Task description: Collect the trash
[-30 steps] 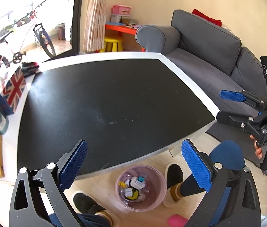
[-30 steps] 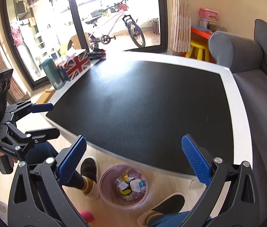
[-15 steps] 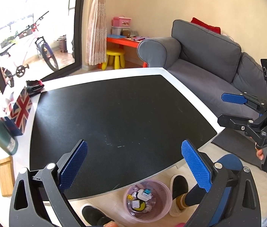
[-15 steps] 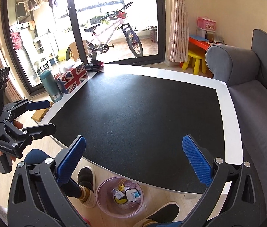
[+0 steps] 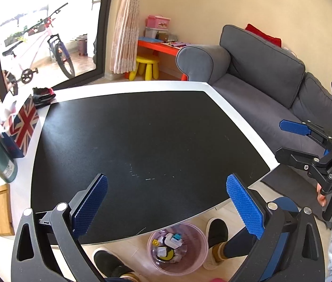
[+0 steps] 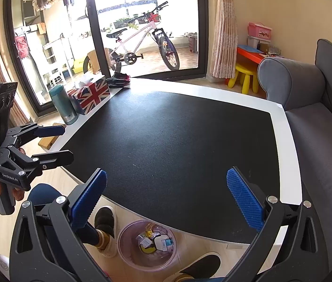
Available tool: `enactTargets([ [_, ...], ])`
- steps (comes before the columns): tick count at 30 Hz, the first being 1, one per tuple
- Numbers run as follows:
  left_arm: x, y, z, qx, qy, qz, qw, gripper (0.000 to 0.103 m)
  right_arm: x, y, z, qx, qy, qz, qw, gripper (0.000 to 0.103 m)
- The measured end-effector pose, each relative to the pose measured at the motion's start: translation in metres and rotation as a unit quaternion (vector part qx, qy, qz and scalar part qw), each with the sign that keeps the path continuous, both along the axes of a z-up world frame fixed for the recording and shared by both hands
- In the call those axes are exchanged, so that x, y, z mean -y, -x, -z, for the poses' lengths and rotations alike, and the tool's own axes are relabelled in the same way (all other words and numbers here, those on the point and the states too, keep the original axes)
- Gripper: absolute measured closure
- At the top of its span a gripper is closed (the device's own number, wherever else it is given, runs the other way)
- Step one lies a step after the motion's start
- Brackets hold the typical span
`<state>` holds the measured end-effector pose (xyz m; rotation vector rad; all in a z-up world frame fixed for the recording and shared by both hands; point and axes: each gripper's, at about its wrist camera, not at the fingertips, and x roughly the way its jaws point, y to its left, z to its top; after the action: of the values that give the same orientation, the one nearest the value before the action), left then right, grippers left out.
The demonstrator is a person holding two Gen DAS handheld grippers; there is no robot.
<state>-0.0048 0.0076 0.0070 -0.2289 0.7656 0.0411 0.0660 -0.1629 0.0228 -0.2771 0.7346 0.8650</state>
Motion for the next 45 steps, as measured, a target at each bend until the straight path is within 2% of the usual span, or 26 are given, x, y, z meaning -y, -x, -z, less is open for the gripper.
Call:
enactTargets([
  [6, 0.0037, 0.0042, -0.0027, 0.019, -0.009, -0.001, 0.9998, 0.006, -0.0023, -0.0004, 0.0009, -0.002, 0.002, 0.001, 1.0, 0.003],
  [45, 0.0062, -0.0003, -0.0006, 0.006, -0.012, 0.002, 0.9999, 0.006, -0.0046, 0.0001, 0.0038, -0.004, 0.004, 0.0, 1.0, 0.003],
])
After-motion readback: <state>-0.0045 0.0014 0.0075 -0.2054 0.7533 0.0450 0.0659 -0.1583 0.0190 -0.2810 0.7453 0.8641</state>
